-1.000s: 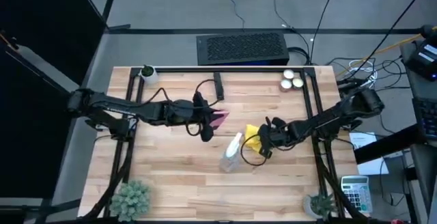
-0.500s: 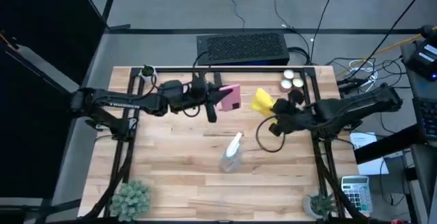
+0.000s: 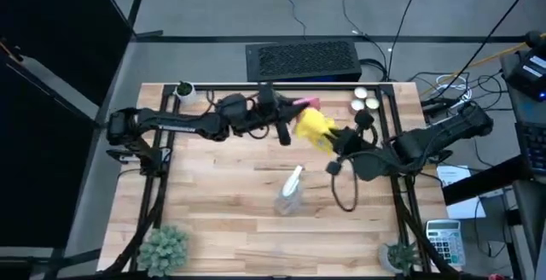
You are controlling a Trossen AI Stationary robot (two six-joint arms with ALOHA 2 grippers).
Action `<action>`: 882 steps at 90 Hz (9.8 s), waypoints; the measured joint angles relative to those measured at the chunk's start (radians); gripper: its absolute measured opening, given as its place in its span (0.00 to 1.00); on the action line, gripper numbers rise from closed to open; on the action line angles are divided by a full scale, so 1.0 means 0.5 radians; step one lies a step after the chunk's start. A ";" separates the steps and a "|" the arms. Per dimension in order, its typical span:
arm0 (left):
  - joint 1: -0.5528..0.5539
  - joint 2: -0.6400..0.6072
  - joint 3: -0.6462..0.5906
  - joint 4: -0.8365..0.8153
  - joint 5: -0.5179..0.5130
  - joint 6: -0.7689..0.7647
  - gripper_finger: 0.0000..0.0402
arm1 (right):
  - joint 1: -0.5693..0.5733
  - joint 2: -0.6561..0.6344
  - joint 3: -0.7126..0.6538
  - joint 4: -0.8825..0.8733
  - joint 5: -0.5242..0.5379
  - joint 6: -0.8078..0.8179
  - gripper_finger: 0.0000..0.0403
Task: Apply microfiber cloth
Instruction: Wipe the cellphone with a yellow microfiber cloth
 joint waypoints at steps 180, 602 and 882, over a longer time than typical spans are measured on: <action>0.011 -0.017 0.043 0.172 0.048 -0.135 0.03 | -0.159 0.273 -0.061 -0.203 -0.208 0.363 0.01; 0.145 -0.404 0.049 -1.938 -0.344 0.848 0.03 | 0.328 0.255 -0.267 -1.294 -0.795 2.210 0.13; -0.676 -0.799 -0.955 -3.184 -0.524 -1.027 0.56 | 0.329 0.135 -0.835 -0.500 -1.424 2.186 0.53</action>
